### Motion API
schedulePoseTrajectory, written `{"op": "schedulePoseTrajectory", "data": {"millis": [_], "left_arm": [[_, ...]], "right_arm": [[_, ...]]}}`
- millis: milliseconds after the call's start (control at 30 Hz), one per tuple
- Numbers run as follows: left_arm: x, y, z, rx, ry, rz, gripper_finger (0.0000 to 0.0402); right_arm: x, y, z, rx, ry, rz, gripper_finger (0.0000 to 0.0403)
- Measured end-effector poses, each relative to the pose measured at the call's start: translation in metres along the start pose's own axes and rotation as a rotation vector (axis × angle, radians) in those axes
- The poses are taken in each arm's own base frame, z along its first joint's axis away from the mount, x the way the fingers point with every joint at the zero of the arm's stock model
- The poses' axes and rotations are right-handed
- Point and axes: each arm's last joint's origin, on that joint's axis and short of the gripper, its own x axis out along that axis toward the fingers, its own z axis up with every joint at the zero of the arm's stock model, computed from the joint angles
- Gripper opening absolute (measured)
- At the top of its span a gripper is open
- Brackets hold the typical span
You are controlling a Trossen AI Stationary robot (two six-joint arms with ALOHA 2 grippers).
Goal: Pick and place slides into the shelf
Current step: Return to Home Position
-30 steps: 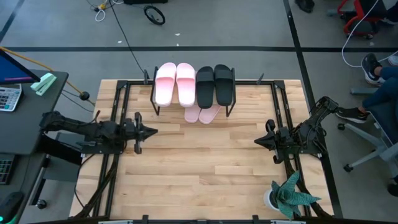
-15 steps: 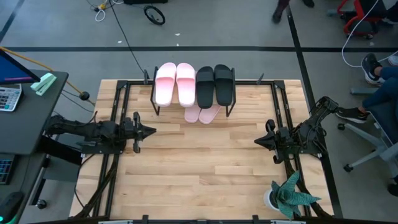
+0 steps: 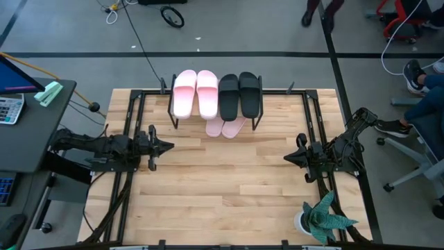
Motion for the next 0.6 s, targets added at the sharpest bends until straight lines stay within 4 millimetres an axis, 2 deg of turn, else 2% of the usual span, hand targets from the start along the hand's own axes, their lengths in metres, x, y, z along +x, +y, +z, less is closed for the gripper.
{"op": "schedulePoseTrajectory", "data": {"millis": [267,600], "left_arm": [[0.0,0.0,-0.0005,0.001,0.003,0.0,0.004],[0.0001,0.0,-0.0006,0.001,0.004,0.001,0.0027]], "right_arm": [[0.0,0.0,0.0,0.0,0.0,0.0,0.0014],[0.0,0.0,0.0,0.0,0.0,0.0,0.0014]]}}
